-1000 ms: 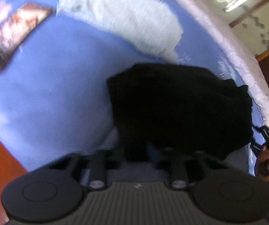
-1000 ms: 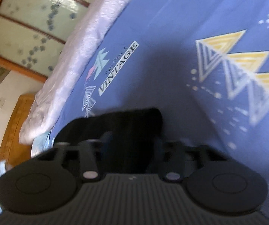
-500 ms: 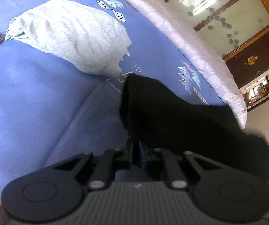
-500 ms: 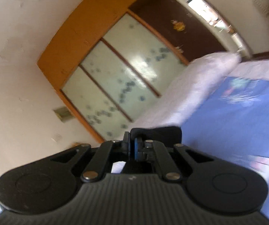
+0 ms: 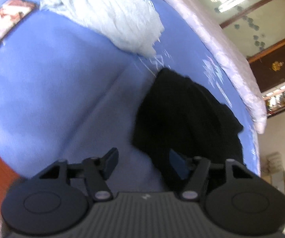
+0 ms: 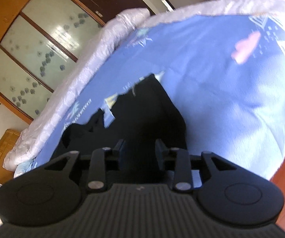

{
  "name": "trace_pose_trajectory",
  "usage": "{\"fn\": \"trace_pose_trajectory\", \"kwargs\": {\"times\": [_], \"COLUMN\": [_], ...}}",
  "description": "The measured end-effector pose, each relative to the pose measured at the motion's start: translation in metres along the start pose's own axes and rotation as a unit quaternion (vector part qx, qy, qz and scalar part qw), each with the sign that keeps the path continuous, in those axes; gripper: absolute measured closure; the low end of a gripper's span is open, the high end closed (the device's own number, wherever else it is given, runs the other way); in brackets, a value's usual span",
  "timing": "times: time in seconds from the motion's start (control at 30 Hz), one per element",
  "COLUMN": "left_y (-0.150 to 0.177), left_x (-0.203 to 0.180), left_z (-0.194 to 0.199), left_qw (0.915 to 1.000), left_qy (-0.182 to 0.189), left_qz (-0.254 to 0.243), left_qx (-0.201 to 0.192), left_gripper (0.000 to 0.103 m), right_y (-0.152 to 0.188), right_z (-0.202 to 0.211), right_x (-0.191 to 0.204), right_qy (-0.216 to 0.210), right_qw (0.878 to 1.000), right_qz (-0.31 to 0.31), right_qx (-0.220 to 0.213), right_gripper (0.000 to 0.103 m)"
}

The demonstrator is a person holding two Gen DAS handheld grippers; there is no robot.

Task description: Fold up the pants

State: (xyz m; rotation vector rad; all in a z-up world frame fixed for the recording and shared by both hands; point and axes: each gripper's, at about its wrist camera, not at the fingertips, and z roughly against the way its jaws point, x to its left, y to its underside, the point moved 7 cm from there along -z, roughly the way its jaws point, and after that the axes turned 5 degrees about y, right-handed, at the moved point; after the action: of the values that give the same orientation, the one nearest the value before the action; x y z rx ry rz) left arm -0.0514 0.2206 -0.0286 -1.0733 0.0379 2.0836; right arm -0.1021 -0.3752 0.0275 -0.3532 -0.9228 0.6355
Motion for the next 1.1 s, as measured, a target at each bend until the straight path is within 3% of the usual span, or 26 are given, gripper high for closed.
{"fn": "trace_pose_trajectory", "kwargs": {"times": [0.07, 0.2, 0.23, 0.27, 0.3, 0.33, 0.47, 0.6, 0.67, 0.73, 0.87, 0.97, 1.03, 1.1], "left_y": [0.007, 0.012, 0.012, 0.013, 0.013, 0.014, 0.01, -0.029, -0.047, -0.056, -0.045, -0.036, -0.037, -0.042], "left_x": [-0.006, -0.024, -0.028, -0.029, -0.029, -0.028, -0.026, -0.016, 0.001, 0.017, 0.029, 0.026, 0.027, 0.022], "left_z": [-0.012, -0.043, -0.053, -0.061, -0.07, -0.082, -0.076, -0.006, 0.031, 0.055, 0.045, 0.03, 0.028, 0.026], "left_qw": [0.9996, 0.998, 0.9977, 0.9973, 0.9967, 0.996, 0.9977, 0.999, 0.9951, 0.9903, 0.9915, 0.9924, 0.9934, 0.9943], "left_qy": [0.02, 0.042, 0.044, 0.046, 0.046, 0.04, 0.018, 0.005, -0.025, -0.067, -0.071, -0.095, -0.091, -0.079], "left_qz": [0.007, -0.002, -0.006, -0.007, -0.003, 0.006, 0.015, 0.016, 0.03, 0.032, 0.064, 0.04, 0.034, 0.038], "left_qx": [0.019, 0.047, 0.051, 0.057, 0.067, 0.08, 0.064, -0.041, -0.091, -0.117, -0.088, -0.067, -0.062, -0.061], "left_gripper": [0.025, 0.028, 0.037, 0.058, 0.071, 0.094, 0.095, 0.095, 0.095, 0.095, 0.095, 0.095, 0.095, 0.095], "right_y": [-0.007, -0.023, -0.031, -0.037, -0.045, -0.053, -0.083, -0.104, -0.106, -0.106, -0.092, -0.077, -0.073, -0.072], "right_z": [-0.002, -0.034, -0.039, -0.038, -0.038, -0.039, -0.07, -0.122, -0.14, -0.154, -0.184, -0.2, -0.208, -0.219], "right_x": [0.001, -0.001, 0.0, -0.001, -0.003, -0.003, -0.003, -0.001, -0.002, -0.002, 0.006, 0.015, 0.02, 0.022], "right_qy": [0.001, 0.01, 0.015, 0.018, 0.02, 0.022, 0.03, 0.056, 0.06, 0.052, 0.053, 0.035, 0.028, 0.05], "right_qw": [1.0, 0.999, 0.999, 0.999, 0.998, 0.998, 0.997, 0.994, 0.994, 0.996, 0.996, 0.998, 0.998, 0.997], "right_qz": [0.002, 0.015, 0.018, 0.019, 0.021, 0.025, 0.052, 0.092, 0.087, 0.072, 0.062, 0.042, 0.024, 0.02], "right_qx": [-0.004, -0.028, -0.038, -0.046, -0.055, -0.06, -0.05, -0.023, -0.013, -0.003, 0.02, 0.041, 0.05, 0.056], "right_gripper": [0.064, 0.064, 0.064, 0.064, 0.064, 0.064, 0.064, 0.064, 0.064, 0.064, 0.064, 0.064, 0.061, 0.069]}}
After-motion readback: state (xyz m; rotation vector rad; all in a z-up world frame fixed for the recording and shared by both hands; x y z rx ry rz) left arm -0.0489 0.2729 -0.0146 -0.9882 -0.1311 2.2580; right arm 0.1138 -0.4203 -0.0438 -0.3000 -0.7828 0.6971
